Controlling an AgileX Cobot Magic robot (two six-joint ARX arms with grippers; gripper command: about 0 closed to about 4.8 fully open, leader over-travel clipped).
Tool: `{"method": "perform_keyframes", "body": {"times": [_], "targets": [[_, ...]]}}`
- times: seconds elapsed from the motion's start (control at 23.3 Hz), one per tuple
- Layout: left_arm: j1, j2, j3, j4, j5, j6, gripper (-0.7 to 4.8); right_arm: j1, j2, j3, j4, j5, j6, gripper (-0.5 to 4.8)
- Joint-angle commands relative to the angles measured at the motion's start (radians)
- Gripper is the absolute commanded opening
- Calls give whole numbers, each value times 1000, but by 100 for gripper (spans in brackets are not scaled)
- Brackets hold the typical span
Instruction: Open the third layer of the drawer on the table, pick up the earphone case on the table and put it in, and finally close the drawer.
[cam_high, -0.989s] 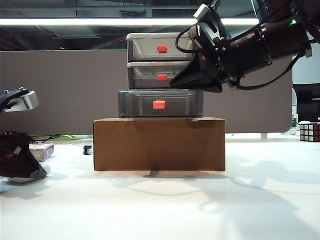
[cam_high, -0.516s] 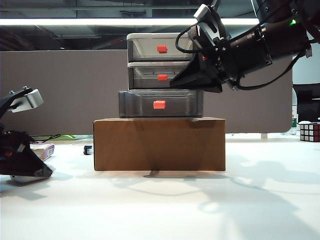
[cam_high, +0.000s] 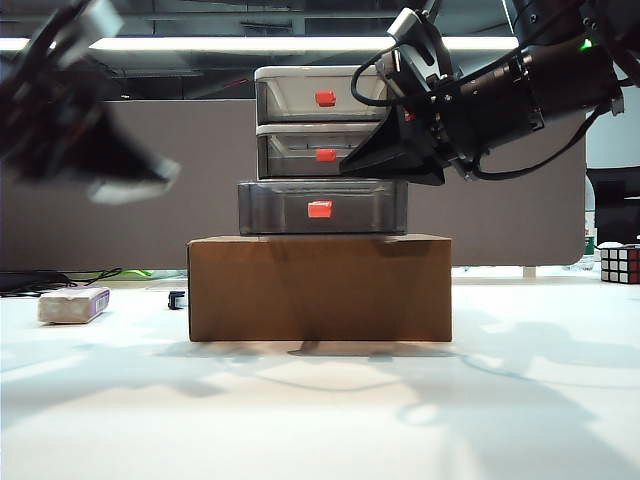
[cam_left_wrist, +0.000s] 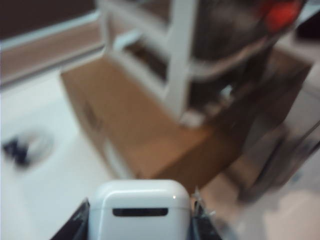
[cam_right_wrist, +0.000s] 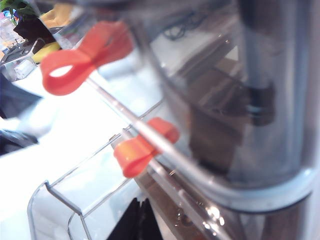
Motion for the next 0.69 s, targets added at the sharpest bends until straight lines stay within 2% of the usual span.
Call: {"method": "perform_keyframes", "body": {"times": [0.04, 0.13, 0.43, 0.69], "targets": [[-129, 13, 125, -87, -65, 32, 156, 0, -5, 5, 11, 0, 2, -5], [-206, 48, 196, -90, -118, 51, 156, 0, -12, 5, 11, -3, 2, -5], [-355, 253, 357, -97, -110, 52, 156, -5, -116, 7, -16, 1, 1, -5], [-379, 336, 393, -96, -139, 52, 156, -11, -179, 7, -34, 5, -2, -5]]}}
